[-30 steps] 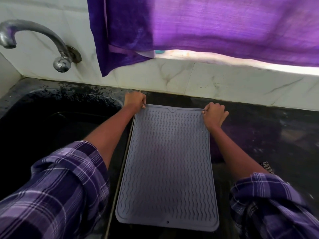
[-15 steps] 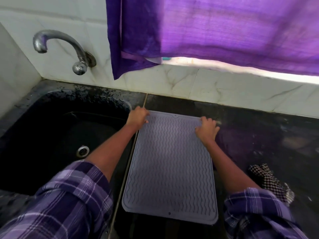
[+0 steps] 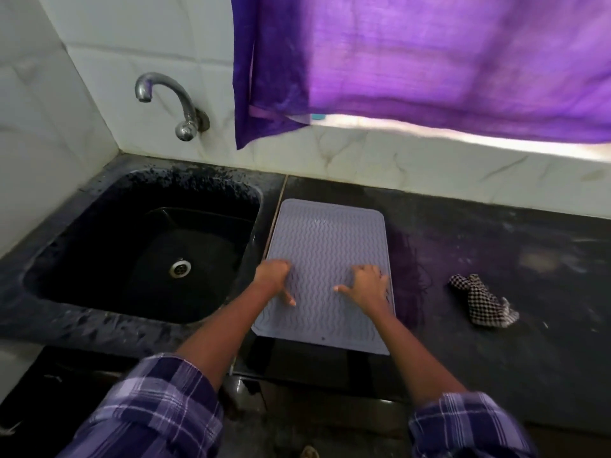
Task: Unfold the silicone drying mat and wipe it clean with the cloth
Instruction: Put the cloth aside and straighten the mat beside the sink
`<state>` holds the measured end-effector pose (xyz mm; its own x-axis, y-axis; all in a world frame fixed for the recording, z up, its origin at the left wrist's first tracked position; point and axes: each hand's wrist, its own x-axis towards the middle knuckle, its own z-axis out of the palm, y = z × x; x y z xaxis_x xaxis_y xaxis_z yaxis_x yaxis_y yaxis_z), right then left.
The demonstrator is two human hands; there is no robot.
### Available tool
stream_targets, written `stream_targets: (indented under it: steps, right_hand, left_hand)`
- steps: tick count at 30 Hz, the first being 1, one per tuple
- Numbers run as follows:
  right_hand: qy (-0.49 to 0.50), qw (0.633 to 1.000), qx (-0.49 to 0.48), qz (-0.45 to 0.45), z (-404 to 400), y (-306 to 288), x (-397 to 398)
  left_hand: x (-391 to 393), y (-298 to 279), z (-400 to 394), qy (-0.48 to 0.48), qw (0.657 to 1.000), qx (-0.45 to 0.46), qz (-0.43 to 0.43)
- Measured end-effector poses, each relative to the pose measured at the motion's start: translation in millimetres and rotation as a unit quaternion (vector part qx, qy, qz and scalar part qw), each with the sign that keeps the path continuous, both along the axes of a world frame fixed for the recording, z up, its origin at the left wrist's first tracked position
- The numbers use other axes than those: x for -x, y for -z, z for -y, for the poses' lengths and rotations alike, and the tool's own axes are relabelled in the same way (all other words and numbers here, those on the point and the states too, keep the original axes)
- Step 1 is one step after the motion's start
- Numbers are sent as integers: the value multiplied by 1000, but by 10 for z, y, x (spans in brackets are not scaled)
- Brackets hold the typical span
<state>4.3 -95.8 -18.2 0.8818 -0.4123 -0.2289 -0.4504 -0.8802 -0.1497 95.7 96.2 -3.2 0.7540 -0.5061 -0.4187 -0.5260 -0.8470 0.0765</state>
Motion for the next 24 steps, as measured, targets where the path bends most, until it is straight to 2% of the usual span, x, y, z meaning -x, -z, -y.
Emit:
stream_targets:
  steps: [4,10,17,24]
  right_hand:
    - [-33,998,3,-56,-109,20,180]
    - [-44,993,46,-104,-174,-40,182]
    - [-44,990,63,-116,-235,-51,222]
    - [-39,989,56,-134,-292,-161,234]
  left_hand:
    - [169,95,4,36,996,-72,33]
    - [269,84,-59,42,995,-89,27]
    - [315,45,-71,50,991,-115,34]
    - [308,28,-97,56,995,-68,41]
